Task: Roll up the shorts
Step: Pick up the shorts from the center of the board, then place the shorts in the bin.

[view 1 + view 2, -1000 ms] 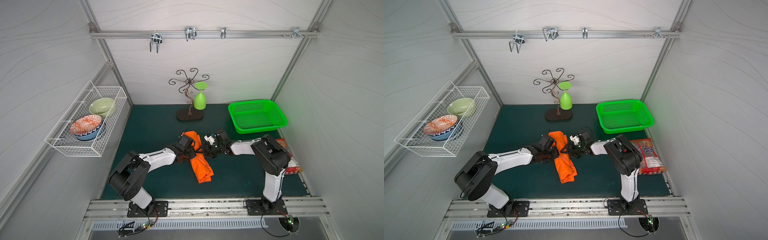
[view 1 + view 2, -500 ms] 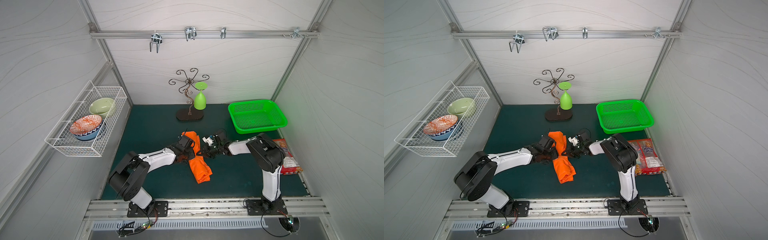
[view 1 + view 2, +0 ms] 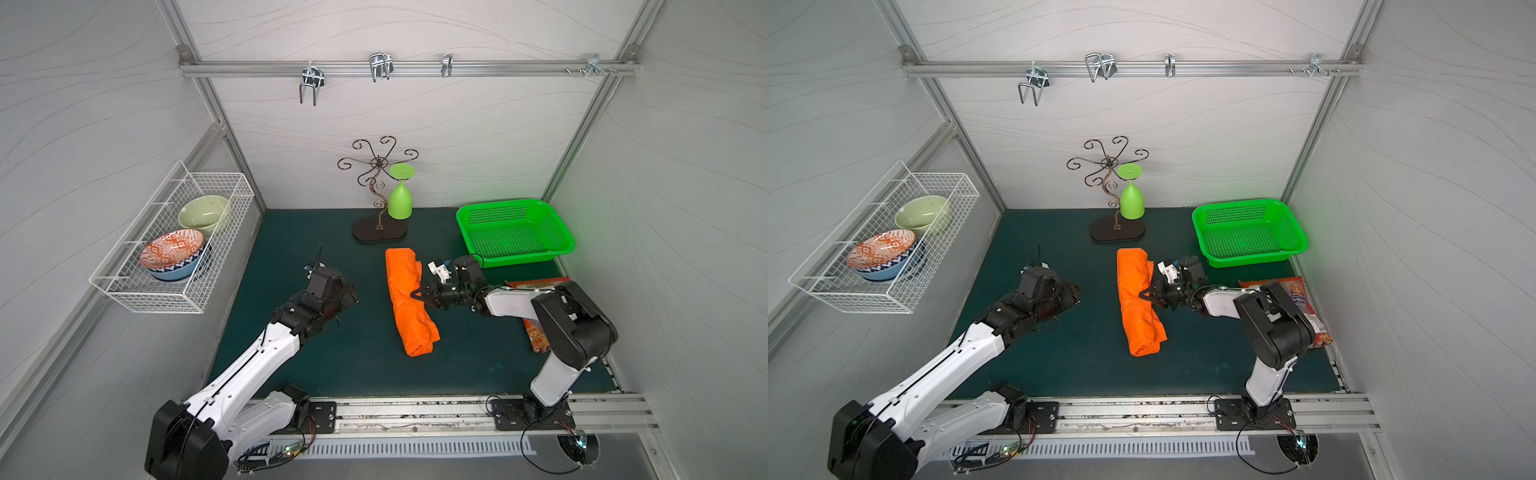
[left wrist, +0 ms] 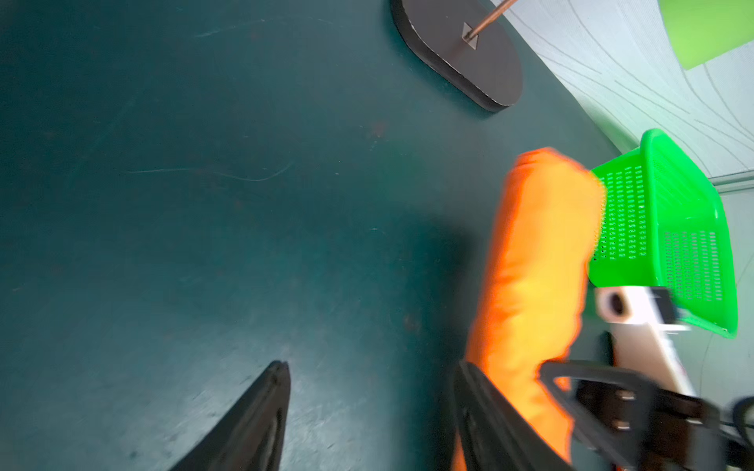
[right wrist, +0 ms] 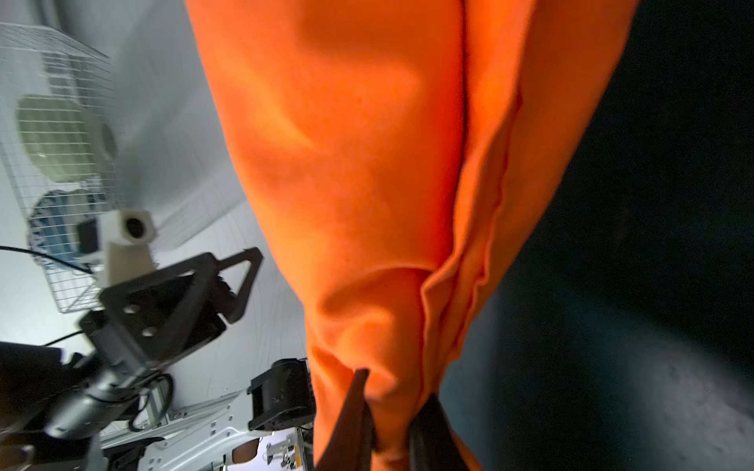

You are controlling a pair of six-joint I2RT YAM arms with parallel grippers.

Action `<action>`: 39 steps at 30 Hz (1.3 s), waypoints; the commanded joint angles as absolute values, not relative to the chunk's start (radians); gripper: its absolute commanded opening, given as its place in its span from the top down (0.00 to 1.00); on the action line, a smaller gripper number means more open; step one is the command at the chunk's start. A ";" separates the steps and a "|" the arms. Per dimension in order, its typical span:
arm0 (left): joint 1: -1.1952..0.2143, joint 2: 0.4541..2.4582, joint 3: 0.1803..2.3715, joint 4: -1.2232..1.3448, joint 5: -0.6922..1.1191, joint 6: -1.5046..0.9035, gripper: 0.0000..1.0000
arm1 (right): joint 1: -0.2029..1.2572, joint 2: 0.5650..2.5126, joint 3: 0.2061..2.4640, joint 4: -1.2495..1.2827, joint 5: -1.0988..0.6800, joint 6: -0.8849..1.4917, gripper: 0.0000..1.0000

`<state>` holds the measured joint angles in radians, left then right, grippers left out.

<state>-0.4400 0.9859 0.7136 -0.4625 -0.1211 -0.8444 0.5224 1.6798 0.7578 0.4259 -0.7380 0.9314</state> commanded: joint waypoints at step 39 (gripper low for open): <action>-0.442 0.767 0.490 -0.528 0.106 -0.986 0.39 | -0.064 2.037 1.269 0.807 -0.033 1.385 1.00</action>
<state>-0.4404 0.7631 0.4858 -0.5350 0.0898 -0.9806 -0.0574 1.9987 1.2491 0.7071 -0.0860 1.3140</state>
